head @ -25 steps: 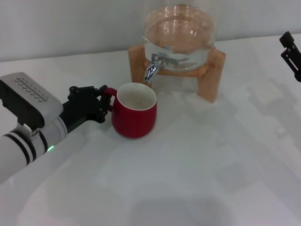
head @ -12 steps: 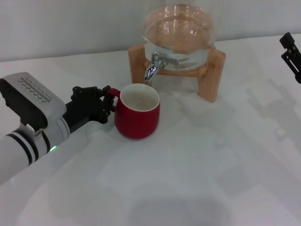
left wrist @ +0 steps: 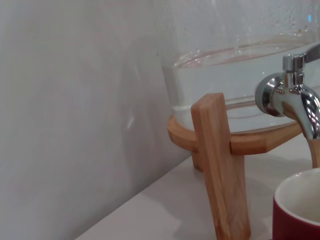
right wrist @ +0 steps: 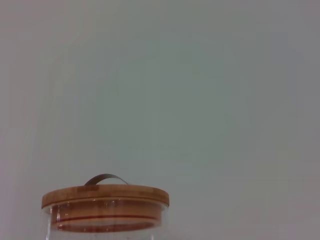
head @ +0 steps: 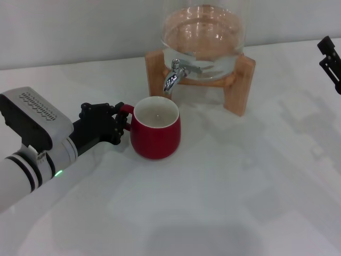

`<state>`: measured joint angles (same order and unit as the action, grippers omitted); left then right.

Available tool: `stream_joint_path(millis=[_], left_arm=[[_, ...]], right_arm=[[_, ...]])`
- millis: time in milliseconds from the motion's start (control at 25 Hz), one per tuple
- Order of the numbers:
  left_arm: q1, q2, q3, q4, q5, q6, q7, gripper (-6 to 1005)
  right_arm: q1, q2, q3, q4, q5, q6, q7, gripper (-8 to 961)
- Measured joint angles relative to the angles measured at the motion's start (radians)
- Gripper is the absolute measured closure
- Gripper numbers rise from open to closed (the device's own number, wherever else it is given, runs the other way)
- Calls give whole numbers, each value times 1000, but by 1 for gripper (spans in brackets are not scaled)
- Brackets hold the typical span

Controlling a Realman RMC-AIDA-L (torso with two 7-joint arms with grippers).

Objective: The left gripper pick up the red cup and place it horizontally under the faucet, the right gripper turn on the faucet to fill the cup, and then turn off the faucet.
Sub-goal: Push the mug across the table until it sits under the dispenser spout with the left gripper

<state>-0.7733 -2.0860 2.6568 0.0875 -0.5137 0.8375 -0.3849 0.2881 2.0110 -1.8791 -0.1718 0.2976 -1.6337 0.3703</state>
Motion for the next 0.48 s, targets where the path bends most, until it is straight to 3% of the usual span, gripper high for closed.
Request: stream_joint_path(millis=[480], left_arm=[[-10,5,-6,-9,-1,0,0,890]], right_arm=[[-1,0,0,-8,0,-11,4,169]])
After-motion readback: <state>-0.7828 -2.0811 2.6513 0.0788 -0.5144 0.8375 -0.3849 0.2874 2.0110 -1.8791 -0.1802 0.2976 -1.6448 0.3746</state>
